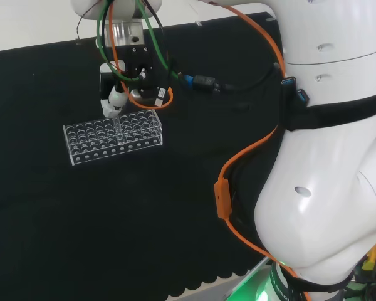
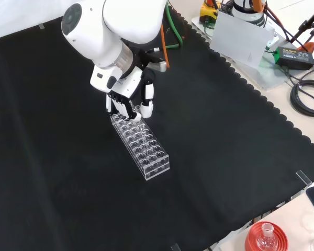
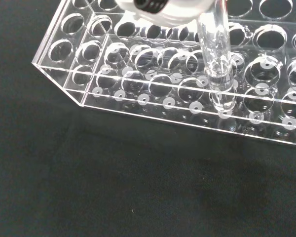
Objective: Pick up the test tube.
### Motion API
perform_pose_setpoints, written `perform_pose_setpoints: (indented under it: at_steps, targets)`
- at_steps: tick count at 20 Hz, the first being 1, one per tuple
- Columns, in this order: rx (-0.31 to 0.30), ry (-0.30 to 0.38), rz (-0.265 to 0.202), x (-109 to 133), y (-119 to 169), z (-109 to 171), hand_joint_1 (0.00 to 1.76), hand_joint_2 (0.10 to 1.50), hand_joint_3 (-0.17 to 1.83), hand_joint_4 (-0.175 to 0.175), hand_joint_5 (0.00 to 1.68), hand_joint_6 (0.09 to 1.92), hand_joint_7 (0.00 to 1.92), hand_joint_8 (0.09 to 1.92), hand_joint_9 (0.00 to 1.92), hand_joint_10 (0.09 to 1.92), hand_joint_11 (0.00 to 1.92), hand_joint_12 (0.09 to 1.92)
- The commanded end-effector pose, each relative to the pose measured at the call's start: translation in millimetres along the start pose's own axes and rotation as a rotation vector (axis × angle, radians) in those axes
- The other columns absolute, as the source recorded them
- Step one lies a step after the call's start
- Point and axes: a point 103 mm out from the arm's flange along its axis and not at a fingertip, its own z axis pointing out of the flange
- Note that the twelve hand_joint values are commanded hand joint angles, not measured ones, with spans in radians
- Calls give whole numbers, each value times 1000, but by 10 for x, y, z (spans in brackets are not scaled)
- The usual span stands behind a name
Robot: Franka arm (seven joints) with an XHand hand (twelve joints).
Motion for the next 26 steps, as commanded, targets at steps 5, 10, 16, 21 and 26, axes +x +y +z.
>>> perform_pose_setpoints:
  at_steps: [5,10,16,21,26]
  targets:
    - [-21,-23,1,28,-25,-22,1408,1003,-8,-175,1161,689,1309,758,1148,524,676,1259]
    - [-32,-33,-3,33,-58,-70,1409,1001,-10,-175,1169,676,1315,749,1159,504,680,1255]
    - [-43,-48,-4,27,-106,-137,1410,999,-14,-175,1180,657,1325,732,1173,478,683,1251]
    - [-50,-58,-8,20,-126,-170,1411,999,-16,-175,1183,653,1327,727,1176,472,683,1251]
    - [-61,-68,-8,26,-157,-226,1411,998,-18,-175,1187,646,1331,721,1181,463,683,1250]
